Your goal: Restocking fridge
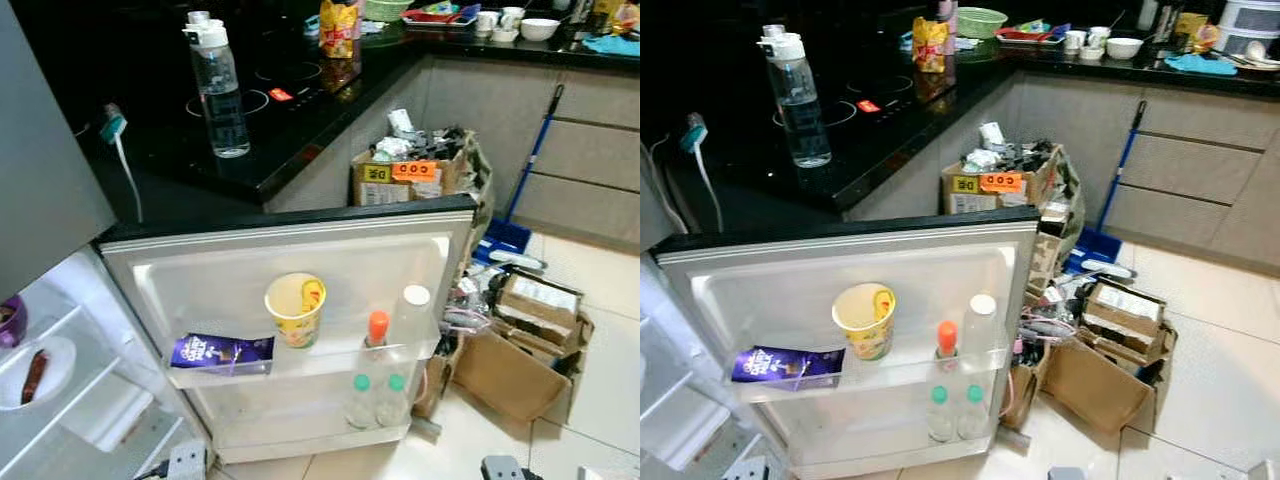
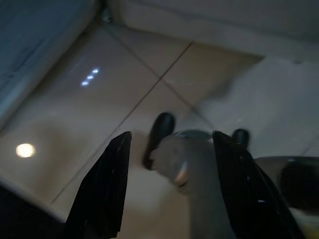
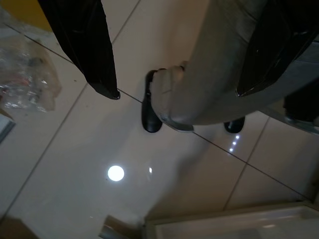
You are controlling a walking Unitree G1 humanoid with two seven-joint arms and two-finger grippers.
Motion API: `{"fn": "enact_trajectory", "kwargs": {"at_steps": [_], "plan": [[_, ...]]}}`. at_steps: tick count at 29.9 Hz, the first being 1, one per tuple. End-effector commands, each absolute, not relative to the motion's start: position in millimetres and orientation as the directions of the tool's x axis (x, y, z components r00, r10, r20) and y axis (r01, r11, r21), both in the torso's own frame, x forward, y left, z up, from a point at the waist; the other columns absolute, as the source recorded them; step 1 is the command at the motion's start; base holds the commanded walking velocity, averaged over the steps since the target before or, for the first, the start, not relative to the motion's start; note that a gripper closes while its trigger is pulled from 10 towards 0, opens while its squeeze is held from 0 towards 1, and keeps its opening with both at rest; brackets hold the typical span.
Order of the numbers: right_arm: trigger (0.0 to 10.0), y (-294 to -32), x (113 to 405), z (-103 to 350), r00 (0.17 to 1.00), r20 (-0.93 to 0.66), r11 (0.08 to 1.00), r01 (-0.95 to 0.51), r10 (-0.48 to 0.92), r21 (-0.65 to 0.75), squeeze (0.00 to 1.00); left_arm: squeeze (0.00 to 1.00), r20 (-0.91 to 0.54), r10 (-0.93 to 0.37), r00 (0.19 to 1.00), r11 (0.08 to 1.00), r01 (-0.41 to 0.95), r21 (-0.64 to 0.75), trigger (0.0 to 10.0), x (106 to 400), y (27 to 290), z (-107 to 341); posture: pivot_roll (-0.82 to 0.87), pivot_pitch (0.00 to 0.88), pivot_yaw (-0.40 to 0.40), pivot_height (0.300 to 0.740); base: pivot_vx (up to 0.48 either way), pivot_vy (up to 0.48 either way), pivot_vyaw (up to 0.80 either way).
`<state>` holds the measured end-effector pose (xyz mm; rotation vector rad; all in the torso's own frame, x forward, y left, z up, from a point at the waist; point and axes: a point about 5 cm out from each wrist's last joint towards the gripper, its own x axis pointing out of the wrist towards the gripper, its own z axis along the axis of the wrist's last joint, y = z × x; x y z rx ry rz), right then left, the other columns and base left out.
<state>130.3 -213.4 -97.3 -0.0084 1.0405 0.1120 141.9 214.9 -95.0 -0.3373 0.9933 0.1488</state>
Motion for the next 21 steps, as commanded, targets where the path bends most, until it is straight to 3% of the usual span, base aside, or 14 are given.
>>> {"fn": "enact_trajectory", "kwargs": {"at_steps": [1,7,17,21], "plan": [[10.0,-214,125,-100,0.466,-0.881,0.994,-0.108,0.082,0.036,0.0,0.0,-0.842,-0.048,0.537,0.924,-0.296,-0.241,10.0,138,214,-96,-0.07,0.033,-0.012,0.74,0.0,0.0,0.0],[10.0,-219,125,-99,0.464,-0.883,0.994,-0.112,0.068,0.018,0.0,0.0,-0.839,-0.074,0.54,0.919,-0.289,-0.267,10.0,137,209,-97,-0.08,0.022,-0.031,0.74,0.0,0.0,0.0],[10.0,-254,117,-94,0.446,-0.894,0.996,-0.053,-0.044,-0.076,0.0,0.0,-0.848,-0.158,0.506,0.925,-0.225,-0.307,10.0,122,181,-106,-0.07,0.025,-0.084,0.74,0.0,0.0,0.0],[10.0,-261,124,-90,0.45,-0.889,0.995,-0.002,-0.086,-0.097,0.0,0.0,-0.875,-0.172,0.452,0.947,-0.167,-0.273,10.0,113,180,-109,-0.06,0.0,-0.084,0.74,0.0,0.0,0.0]]}}
